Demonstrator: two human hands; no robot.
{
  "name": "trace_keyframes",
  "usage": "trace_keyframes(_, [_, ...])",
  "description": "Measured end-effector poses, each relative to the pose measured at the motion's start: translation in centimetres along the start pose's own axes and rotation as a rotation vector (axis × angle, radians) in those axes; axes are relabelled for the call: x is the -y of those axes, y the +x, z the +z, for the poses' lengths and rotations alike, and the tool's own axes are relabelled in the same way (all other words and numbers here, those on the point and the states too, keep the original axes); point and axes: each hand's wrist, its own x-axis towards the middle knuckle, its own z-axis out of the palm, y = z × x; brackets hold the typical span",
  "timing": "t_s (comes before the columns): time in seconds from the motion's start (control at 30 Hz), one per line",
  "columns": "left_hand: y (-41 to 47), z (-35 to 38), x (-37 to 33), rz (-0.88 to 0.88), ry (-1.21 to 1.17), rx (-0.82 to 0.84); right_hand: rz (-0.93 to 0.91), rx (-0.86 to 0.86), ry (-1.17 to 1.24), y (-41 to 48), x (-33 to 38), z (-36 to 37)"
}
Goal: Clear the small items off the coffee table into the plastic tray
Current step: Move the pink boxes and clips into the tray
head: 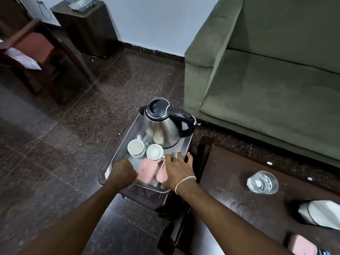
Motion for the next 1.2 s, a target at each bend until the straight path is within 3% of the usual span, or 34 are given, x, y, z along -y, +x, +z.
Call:
trace_keyframes(0.3, [0.7,1.5,0.1,-0.033,0.040,-0.044,0.011,0.057,-0.073,0.3,0.5,0.5])
trace_keyframes(0.7, [0.7,1.4,-0.8,0.041,0.236,-0.086,0.006,-0.061,-0.001,-1.4,0.1,1.3])
trace_keyframes(0.83, [-2.4,1.9,-3.6,0.253,0.136,-0.359,0.003,-0.234,0.042,-3.9,-1.4,0.6])
trace_keyframes(0.9, [-4.2,2.7,-5.8,0.418,0.093,-0.415,0.031,-0.341,0.063,-5.8,-3.2,0.4])
trace_keyframes(1.03, [-7.6,6.6,-11.5,0.661,0.041,-0.325,0.171,-0.417,0.058,-11.1,-9.3,0.4])
trace_keyframes(1.2, [-12.0,14.9,-18.1,0.719,-0.048,-0.085,0.414,-0.258,0.085,-19.6,-18.4,1.8])
